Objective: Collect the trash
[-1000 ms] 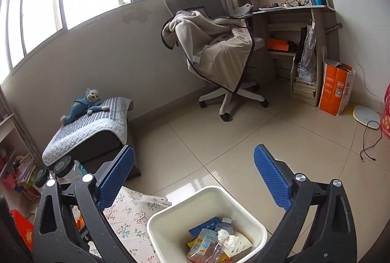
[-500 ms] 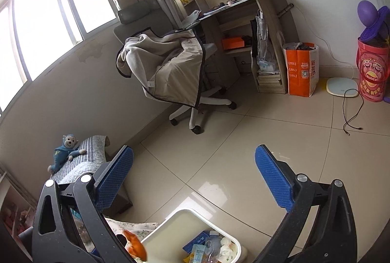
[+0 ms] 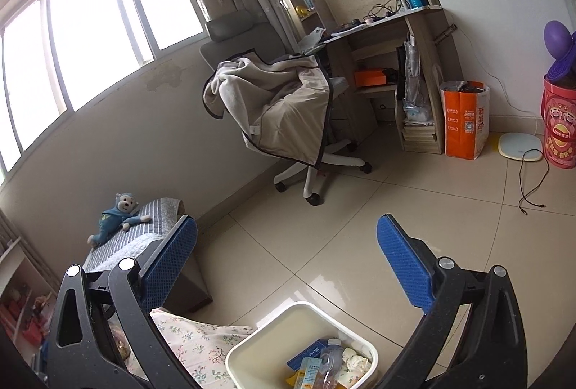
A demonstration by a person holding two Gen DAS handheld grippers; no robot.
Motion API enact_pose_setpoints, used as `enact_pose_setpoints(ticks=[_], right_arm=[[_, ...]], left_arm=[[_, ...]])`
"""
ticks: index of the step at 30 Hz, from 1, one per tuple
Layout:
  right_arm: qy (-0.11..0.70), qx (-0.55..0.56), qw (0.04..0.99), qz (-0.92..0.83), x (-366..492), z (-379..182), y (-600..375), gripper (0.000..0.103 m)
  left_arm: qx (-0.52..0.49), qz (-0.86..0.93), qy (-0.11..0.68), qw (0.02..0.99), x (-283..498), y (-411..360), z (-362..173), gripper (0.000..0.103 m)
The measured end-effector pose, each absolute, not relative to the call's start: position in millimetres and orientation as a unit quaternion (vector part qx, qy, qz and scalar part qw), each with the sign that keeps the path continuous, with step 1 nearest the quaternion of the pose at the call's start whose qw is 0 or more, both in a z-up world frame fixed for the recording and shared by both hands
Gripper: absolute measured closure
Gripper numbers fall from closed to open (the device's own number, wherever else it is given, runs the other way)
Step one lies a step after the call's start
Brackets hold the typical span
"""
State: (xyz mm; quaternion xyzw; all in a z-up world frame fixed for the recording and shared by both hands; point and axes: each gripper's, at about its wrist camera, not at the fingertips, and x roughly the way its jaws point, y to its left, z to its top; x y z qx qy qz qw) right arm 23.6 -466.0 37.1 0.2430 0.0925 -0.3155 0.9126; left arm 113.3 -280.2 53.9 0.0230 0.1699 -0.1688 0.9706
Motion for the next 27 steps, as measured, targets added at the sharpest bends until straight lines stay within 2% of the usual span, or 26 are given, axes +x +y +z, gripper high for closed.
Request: enact_pose_setpoints(ticks=[3,5,10,16,19,27], right_arm=[[0.069,0.214,0.933,-0.281,24,48,-423,0.007],[0.061,0.202,0.942,-0.26,23,54,-395,0.007],[0.076,0.194,0.952,-0.223,35,50,-334,0.007],[0.133,0.165,0.96,-0.183,73,32,-280,0.007],[0.162,0.15,0.962,-0.158,91,25,-257,0.007],[0.163,0.107,0.972,-0.134,116,21,-209,0.007]], left_arm=[[0.012,-0.128,0.084,0.988,90,-236,80,0.007],[0.023,-0.124,0.063,0.99,85,-213,89,0.007],[0.018,-0.091,0.106,0.99,100,-157,86,0.007],[-0.007,-0.044,0.137,0.99,119,-91,52,0.007],[-0.02,-0.04,0.177,0.983,135,-68,40,0.007],[-0.01,0.008,0.21,0.978,152,-38,22,0.007]])
